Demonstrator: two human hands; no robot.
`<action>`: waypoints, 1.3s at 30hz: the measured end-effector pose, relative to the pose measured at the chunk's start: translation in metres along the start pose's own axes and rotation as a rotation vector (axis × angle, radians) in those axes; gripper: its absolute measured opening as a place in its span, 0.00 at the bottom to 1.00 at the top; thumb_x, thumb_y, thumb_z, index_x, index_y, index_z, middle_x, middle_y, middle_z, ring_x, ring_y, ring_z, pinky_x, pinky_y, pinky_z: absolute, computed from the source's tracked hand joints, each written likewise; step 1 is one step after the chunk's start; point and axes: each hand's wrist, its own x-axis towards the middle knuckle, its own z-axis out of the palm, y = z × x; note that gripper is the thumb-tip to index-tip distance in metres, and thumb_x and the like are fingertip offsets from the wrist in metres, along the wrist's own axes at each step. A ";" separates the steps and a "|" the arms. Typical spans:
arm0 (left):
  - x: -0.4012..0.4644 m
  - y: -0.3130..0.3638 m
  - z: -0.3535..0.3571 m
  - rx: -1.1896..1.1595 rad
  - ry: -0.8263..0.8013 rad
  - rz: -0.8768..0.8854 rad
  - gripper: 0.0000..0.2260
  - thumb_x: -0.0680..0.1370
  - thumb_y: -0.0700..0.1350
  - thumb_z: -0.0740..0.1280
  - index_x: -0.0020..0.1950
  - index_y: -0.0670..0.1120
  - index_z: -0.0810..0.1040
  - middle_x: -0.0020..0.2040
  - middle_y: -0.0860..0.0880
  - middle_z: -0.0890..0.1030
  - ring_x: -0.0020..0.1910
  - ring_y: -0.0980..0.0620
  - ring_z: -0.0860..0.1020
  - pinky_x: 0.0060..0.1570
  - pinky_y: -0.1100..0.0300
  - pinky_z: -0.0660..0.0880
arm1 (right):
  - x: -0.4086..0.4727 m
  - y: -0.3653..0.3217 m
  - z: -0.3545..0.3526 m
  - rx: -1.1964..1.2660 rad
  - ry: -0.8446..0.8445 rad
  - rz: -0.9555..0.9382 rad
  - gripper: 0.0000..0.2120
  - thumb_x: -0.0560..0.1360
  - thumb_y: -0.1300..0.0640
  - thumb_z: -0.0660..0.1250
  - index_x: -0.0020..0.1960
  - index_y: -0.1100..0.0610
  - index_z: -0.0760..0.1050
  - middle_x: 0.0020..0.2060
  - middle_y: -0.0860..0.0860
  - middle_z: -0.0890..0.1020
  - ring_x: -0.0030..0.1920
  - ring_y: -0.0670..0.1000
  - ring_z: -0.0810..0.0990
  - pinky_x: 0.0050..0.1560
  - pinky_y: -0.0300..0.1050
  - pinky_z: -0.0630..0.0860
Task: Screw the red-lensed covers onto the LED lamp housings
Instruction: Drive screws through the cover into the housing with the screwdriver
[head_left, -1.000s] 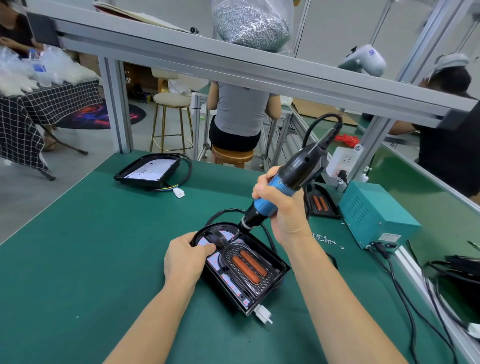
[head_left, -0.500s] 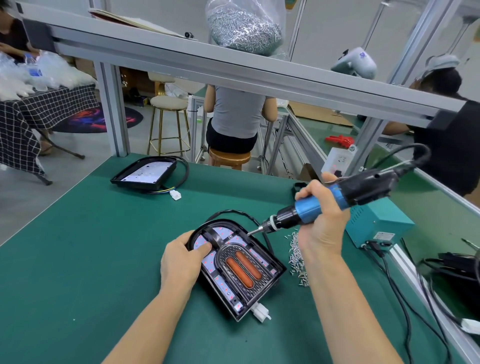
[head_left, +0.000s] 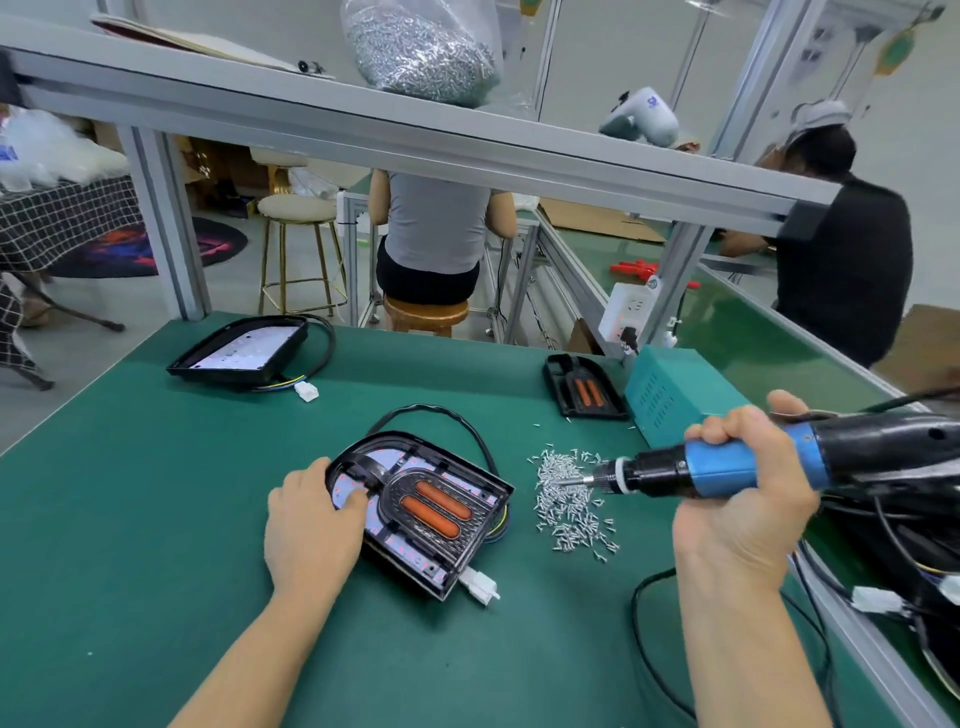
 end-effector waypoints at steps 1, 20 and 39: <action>0.000 0.000 0.000 0.032 -0.011 0.004 0.14 0.76 0.46 0.65 0.59 0.43 0.75 0.55 0.42 0.76 0.54 0.41 0.70 0.49 0.49 0.71 | -0.001 -0.003 -0.004 0.003 0.019 -0.001 0.12 0.69 0.68 0.63 0.47 0.52 0.72 0.28 0.46 0.73 0.29 0.46 0.72 0.39 0.40 0.73; -0.113 0.052 0.051 -0.074 -0.705 1.151 0.08 0.78 0.46 0.65 0.51 0.47 0.83 0.47 0.50 0.80 0.49 0.52 0.73 0.52 0.55 0.69 | -0.003 -0.037 -0.043 -0.017 0.137 -0.067 0.12 0.68 0.68 0.65 0.47 0.53 0.73 0.29 0.47 0.73 0.29 0.47 0.72 0.39 0.41 0.74; -0.131 0.057 0.054 0.175 -0.705 1.447 0.05 0.75 0.51 0.68 0.44 0.54 0.83 0.42 0.56 0.78 0.42 0.55 0.75 0.41 0.64 0.67 | -0.012 -0.032 -0.038 -0.051 0.088 -0.036 0.12 0.72 0.70 0.62 0.47 0.53 0.72 0.26 0.45 0.75 0.28 0.46 0.74 0.39 0.39 0.75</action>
